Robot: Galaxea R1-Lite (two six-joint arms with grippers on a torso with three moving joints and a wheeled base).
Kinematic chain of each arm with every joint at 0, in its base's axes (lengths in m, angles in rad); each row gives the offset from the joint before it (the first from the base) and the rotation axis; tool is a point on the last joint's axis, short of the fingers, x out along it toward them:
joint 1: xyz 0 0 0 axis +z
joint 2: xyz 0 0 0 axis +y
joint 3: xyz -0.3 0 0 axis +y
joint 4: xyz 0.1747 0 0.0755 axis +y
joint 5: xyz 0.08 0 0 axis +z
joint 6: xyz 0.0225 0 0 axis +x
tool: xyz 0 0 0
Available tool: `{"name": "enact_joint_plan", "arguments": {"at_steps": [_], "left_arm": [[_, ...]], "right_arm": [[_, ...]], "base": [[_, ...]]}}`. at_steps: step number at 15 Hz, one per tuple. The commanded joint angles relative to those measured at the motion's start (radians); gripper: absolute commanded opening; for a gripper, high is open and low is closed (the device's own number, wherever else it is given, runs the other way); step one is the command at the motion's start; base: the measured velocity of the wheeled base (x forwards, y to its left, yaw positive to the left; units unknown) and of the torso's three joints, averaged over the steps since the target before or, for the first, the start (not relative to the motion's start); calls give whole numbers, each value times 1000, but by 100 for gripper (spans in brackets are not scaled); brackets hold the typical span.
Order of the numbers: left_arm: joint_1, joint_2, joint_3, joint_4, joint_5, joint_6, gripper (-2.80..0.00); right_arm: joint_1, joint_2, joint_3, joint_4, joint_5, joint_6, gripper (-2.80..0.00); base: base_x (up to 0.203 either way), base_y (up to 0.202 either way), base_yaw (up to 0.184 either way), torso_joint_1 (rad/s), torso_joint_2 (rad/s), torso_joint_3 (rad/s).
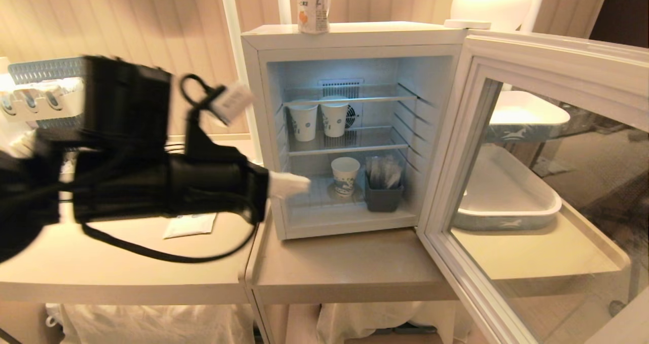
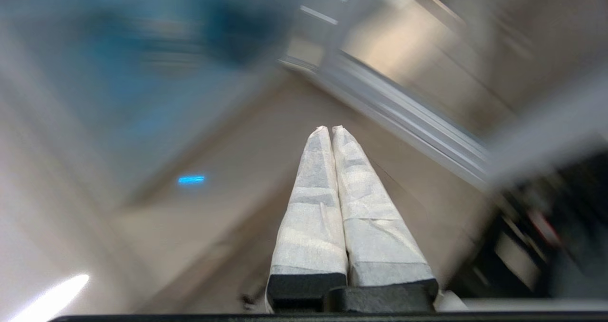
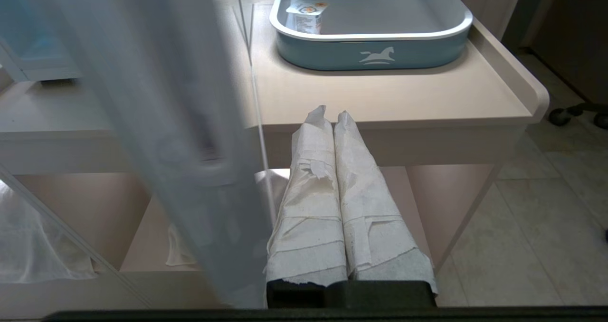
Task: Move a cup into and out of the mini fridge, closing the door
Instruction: Open the freezer door, then put the yoghurt in the freezer
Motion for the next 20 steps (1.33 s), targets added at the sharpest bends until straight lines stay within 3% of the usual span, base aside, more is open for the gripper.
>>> {"name": "enact_joint_plan", "arguments": {"at_steps": [1, 3, 6, 8, 10, 12, 14, 15, 17, 18, 20], "left_arm": [[164, -293, -14, 111, 99, -21, -280], [293, -566, -27, 264, 203, -47, -280], [388, -928, -36, 561, 266, -66, -280], [426, -1116, 31, 686, 287, -65, -280], [471, -1286, 157, 732, 323, -3, -280], [501, -1427, 315, 713, 408, 77, -280], [513, -1473, 448, 680, 604, 101, -280], [515, -1479, 500, 637, 649, 101, -280], [516, -1481, 719, 408, 640, 117, -280], [517, -1482, 875, 274, 592, 119, -280], [517, -1483, 1063, 121, 484, 105, -280]], "right_arm": [[0, 1, 0, 1, 0, 0, -280], [1, 2, 0, 2, 0, 0, -280], [0, 3, 0, 2, 0, 0, -280], [0, 1, 0, 2, 0, 0, -280], [-1, 1, 0, 2, 0, 0, -280], [1, 2, 0, 1, 0, 0, -280], [-1, 1, 0, 2, 0, 0, -280], [1, 1, 0, 2, 0, 0, -280], [0, 1, 0, 2, 0, 0, -280], [-1, 3, 0, 2, 0, 0, -280], [1, 3, 0, 4, 0, 0, -280]], "base": [[0, 0, 0, 0, 0, 0], [0, 0, 0, 0, 0, 0], [0, 0, 0, 0, 0, 0], [0, 0, 0, 0, 0, 0], [0, 0, 0, 0, 0, 0], [0, 0, 0, 0, 0, 0], [0, 0, 0, 0, 0, 0], [0, 0, 0, 0, 0, 0], [0, 0, 0, 0, 0, 0], [0, 0, 0, 0, 0, 0], [0, 0, 0, 0, 0, 0]]}}
